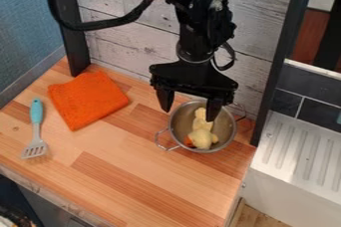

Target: Move the orange cloth to the bottom right side of the table

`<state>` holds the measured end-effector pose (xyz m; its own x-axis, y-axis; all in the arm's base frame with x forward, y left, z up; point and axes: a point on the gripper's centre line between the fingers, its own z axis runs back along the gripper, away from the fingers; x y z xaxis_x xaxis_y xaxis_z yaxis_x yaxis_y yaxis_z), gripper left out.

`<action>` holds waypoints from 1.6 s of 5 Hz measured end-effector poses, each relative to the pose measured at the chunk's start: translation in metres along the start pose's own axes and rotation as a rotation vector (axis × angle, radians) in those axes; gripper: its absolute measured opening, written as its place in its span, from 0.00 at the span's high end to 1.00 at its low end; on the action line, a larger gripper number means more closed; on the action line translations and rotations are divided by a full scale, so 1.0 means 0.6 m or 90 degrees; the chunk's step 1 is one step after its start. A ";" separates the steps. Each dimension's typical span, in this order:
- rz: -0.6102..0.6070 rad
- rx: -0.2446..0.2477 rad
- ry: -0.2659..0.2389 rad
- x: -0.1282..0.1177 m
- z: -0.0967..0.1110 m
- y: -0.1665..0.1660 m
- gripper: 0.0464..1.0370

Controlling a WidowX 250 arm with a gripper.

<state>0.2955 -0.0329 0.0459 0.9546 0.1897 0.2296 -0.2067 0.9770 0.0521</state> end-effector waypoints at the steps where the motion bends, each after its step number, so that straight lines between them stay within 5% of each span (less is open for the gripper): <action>1: 0.001 0.002 0.018 -0.007 -0.011 0.001 0.04; 2: 0.070 -0.012 0.037 0.001 -0.020 0.044 0.04; 4: 0.214 0.032 0.027 0.011 -0.031 0.141 0.04; 8: 0.453 0.074 0.070 0.052 -0.127 0.330 0.04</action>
<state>0.3009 0.1741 -0.0108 0.5948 0.7901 0.1481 -0.8012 0.5976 0.0299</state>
